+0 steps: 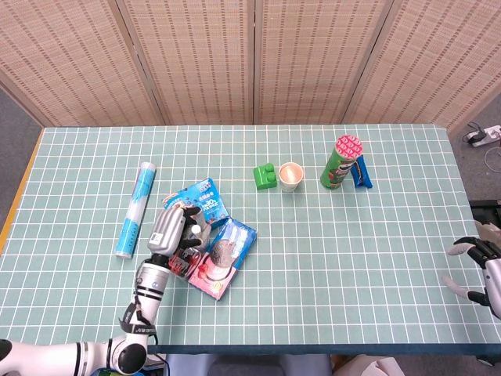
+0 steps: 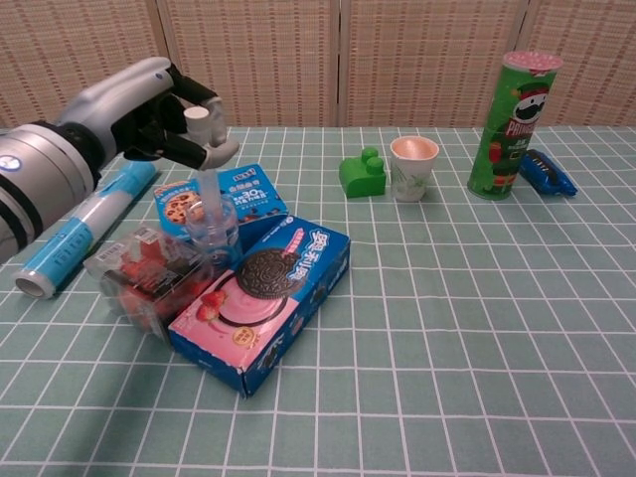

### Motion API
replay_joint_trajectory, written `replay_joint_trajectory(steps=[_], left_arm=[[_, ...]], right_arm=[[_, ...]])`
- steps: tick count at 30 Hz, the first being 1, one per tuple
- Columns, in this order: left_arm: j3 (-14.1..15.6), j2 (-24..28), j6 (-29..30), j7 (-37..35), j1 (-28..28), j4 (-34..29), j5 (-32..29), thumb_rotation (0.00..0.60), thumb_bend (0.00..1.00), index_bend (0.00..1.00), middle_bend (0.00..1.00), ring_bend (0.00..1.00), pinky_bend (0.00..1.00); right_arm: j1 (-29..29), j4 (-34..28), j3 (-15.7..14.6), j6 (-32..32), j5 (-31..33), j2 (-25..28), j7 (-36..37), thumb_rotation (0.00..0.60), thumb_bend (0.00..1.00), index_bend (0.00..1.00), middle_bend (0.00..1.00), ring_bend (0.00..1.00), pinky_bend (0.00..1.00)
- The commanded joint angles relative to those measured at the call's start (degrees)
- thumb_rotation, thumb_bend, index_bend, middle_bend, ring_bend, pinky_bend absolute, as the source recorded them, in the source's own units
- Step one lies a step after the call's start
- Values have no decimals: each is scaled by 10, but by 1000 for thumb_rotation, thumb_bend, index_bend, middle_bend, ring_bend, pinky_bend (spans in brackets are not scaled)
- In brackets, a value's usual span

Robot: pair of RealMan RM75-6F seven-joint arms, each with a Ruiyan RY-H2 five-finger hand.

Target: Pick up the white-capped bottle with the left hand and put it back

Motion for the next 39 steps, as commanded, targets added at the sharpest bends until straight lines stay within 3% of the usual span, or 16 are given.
replay_joint_trajectory(steps=[1,5,11,15,27,39], left_arm=[[1,-3,-1,-4,1,5,4,600,394,804,1000,942,1000],[4,-3,-8,-7,3,10,9,600,395,722,1000,939,1000],[8,0,-19,-15,7,15,11,600,381,483,1000,933,1000],[11,5,-23,-26,12,15,18,600,286,394,1000,931,1000],[19,42,-35,-38,32,-14,20,600,76,350,1000,920,1000],[39,108,-27,-28,65,-69,23,600,60,328,1000,915,1000]], right_arm=[[0,0,0,0,0,0,0,600,98,437,372,345,585],[1,0,0,-1,1,0,0,600,98,437,372,345,585],[1,0,0,-3,2,0,-1,600,99,437,372,345,585],[2,-1,0,-4,2,0,-2,600,99,437,372,345,585],[3,-2,0,-5,2,-2,-8,600,99,437,372,345,585],[6,-6,0,-14,5,-5,-22,600,99,437,372,345,585]])
